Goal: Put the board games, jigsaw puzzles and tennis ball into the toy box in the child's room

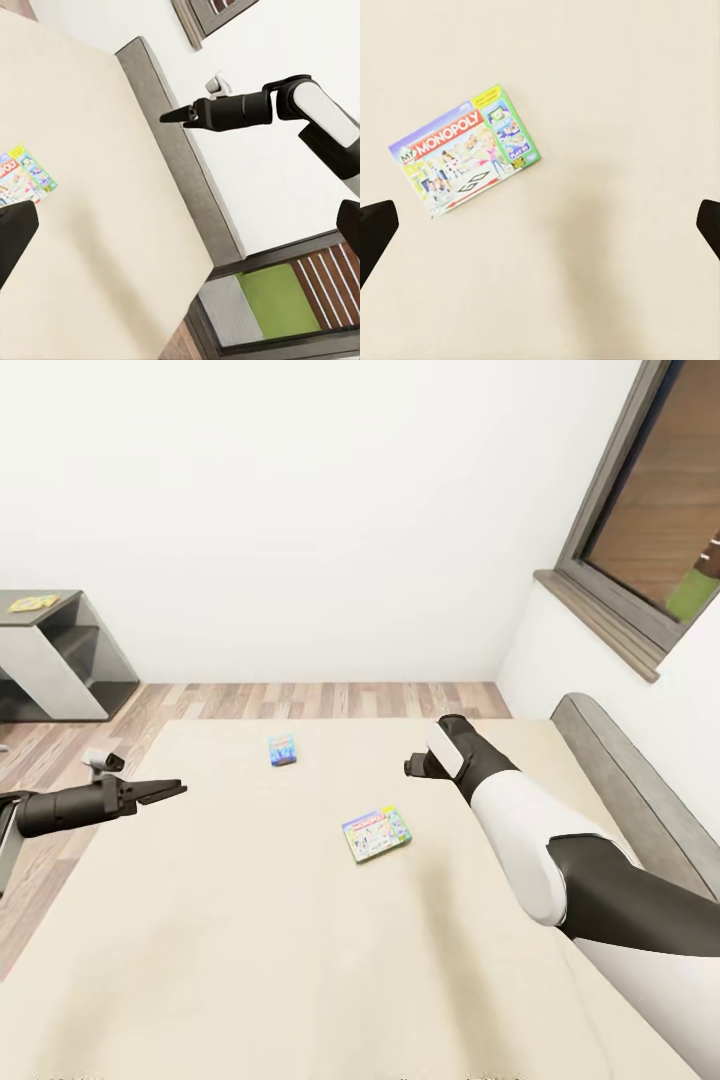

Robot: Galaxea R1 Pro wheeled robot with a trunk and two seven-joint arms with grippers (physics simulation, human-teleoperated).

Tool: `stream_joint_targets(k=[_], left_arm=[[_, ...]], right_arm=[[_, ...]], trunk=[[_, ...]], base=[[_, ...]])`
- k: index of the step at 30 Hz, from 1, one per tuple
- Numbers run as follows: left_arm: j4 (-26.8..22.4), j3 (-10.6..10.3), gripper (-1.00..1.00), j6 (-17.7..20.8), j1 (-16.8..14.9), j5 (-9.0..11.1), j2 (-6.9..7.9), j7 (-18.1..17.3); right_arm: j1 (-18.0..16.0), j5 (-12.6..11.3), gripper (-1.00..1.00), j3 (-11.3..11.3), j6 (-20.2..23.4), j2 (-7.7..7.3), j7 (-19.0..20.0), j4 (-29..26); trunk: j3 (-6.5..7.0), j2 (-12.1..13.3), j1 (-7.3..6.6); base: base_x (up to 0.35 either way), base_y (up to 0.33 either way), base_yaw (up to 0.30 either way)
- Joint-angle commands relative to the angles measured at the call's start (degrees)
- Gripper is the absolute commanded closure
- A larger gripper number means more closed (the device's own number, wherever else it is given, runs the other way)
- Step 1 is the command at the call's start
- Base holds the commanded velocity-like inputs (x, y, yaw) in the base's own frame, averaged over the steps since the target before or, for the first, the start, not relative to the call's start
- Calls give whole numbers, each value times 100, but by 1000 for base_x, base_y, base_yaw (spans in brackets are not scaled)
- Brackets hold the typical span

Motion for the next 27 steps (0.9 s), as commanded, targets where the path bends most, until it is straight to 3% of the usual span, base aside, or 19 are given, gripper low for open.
stream_joint_targets(k=[1,8,16,27], left_arm=[[0,0,-100,54,-8,-2,2,-23],[0,11,-100,33,-20,5,6,-23],[0,181,-100,30,-16,18,9,-23],[-17,300,-100,24,-13,21,9,-23]], right_arm=[[-4,-55,-100,-9,8,2,-53,-6],[-4,-53,-100,-6,4,2,-52,-6],[-4,-52,-100,1,-10,2,-47,-14],[-4,-60,-100,16,53,2,-57,-563]], trunk=[[-19,-11,3],[-85,-11,3],[-161,-11,3],[-264,-11,3]], base=[[0,0,0],[0,0,0],[0,0,0],[0,0,0]])
